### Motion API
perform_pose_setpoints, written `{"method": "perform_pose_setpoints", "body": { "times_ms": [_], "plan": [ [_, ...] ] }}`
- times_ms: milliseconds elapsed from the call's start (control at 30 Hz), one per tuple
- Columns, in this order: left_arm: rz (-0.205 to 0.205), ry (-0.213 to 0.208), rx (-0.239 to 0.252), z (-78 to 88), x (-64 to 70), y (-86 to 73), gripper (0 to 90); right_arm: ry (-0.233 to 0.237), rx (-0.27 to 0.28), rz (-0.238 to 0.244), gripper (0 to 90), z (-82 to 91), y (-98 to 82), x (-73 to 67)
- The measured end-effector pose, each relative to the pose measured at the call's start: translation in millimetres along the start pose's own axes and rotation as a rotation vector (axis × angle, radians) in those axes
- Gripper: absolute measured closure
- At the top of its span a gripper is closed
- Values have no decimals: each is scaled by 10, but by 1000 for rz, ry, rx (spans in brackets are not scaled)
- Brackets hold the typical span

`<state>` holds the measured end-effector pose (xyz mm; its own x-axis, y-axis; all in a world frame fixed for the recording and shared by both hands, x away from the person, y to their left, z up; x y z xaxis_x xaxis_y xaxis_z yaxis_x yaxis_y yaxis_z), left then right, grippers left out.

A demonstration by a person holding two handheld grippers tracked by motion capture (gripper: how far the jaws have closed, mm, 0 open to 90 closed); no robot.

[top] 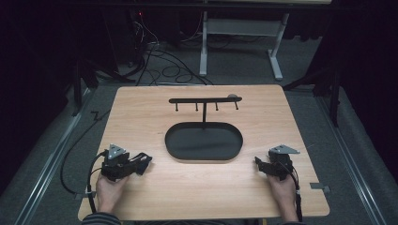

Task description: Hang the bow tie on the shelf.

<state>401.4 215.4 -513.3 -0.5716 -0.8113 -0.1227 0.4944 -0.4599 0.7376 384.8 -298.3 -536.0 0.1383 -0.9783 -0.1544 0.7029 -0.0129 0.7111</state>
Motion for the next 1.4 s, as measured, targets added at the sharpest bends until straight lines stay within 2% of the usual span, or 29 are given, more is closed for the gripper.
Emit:
{"method": "perform_pose_setpoints", "body": {
  "times_ms": [267,533,1067,1300,1400],
  "plan": [
    [20,-9,-22,-73,-22,-42,544,3,-2,-5,369,2,-1,0],
    [14,-10,-42,-117,-27,-61,628,2,0,-1,369,0,0,0],
    [40,-26,-33,-134,-54,-70,879,1,1,0,369,0,0,-1],
    [44,-16,-27,-116,-72,-72,890,0,0,0,369,0,0,-1],
    [51,-10,-9,-80,-71,-65,892,0,0,0,369,0,0,-1]
  ]
}}
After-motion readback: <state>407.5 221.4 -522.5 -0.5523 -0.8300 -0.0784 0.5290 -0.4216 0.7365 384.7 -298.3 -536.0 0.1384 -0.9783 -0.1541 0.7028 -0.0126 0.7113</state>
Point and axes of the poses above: each handheld gripper's, and its own axes: z roughly backward along the jaws, y roughly out of its top, x roughly to its right, the point moved 5 cm from there along -z, roughly forward along the jaws, and after that the axes turned 13 degrees about -z, right-handed, at the moved point
